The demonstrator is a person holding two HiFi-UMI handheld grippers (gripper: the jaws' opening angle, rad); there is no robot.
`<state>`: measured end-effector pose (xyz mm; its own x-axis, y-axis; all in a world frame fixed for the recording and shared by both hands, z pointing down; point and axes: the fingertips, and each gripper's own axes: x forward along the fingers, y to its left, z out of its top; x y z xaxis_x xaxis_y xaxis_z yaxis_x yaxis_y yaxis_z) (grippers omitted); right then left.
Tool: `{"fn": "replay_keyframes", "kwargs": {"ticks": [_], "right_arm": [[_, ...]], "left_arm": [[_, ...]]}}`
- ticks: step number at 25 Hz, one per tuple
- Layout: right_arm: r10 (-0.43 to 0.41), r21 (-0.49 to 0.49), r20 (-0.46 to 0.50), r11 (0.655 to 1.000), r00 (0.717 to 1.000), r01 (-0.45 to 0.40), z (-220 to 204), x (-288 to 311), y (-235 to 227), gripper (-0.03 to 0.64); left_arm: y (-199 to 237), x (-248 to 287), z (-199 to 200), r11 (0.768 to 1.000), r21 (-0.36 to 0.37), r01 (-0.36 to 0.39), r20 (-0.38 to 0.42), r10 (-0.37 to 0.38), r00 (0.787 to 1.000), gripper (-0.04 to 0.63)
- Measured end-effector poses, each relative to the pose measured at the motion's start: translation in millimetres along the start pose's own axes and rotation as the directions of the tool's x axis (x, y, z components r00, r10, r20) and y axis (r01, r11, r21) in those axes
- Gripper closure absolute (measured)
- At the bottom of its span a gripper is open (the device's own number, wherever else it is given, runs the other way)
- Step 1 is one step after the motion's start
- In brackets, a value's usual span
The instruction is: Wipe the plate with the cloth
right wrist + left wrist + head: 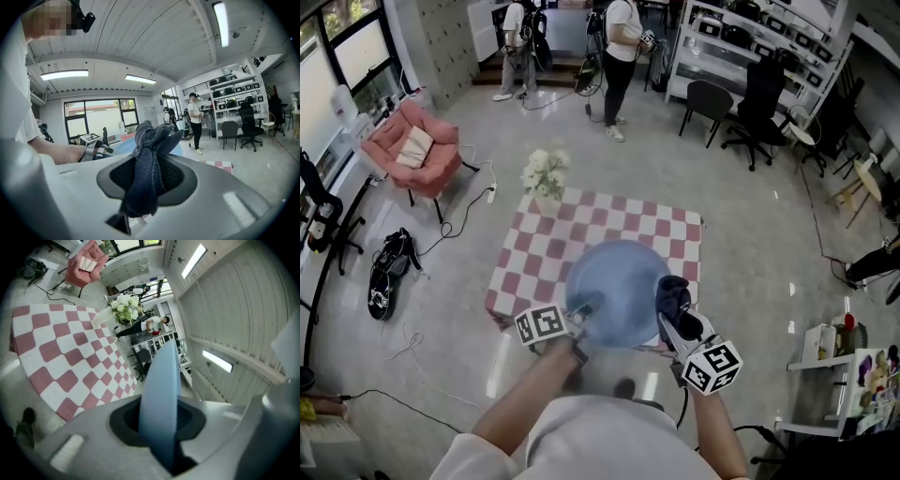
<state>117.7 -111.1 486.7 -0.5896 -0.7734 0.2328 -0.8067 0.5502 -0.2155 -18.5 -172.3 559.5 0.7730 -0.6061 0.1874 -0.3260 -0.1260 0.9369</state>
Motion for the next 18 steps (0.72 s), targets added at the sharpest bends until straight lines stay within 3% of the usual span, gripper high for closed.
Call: {"fn": "replay_keyframes", "kwargs": {"ticks": [12,18], "right_arm": [[0.072,0.029,-0.042,0.997,0.997,-0.071,-10.7,16.9,34.0,0.502],[0.108,0.016,-0.074,0.994,0.991,-0.107,-17.6,18.0,50.3,0.502]], "left_arm": [[-7.3,7.4,-5.0,0.999,0.046,-0.02,0.038,0.018,0.999,0.52],[-23.2,17.0,-21.9,0.996,0.083,0.017,0.016,-0.019,1.0,0.52]]}}
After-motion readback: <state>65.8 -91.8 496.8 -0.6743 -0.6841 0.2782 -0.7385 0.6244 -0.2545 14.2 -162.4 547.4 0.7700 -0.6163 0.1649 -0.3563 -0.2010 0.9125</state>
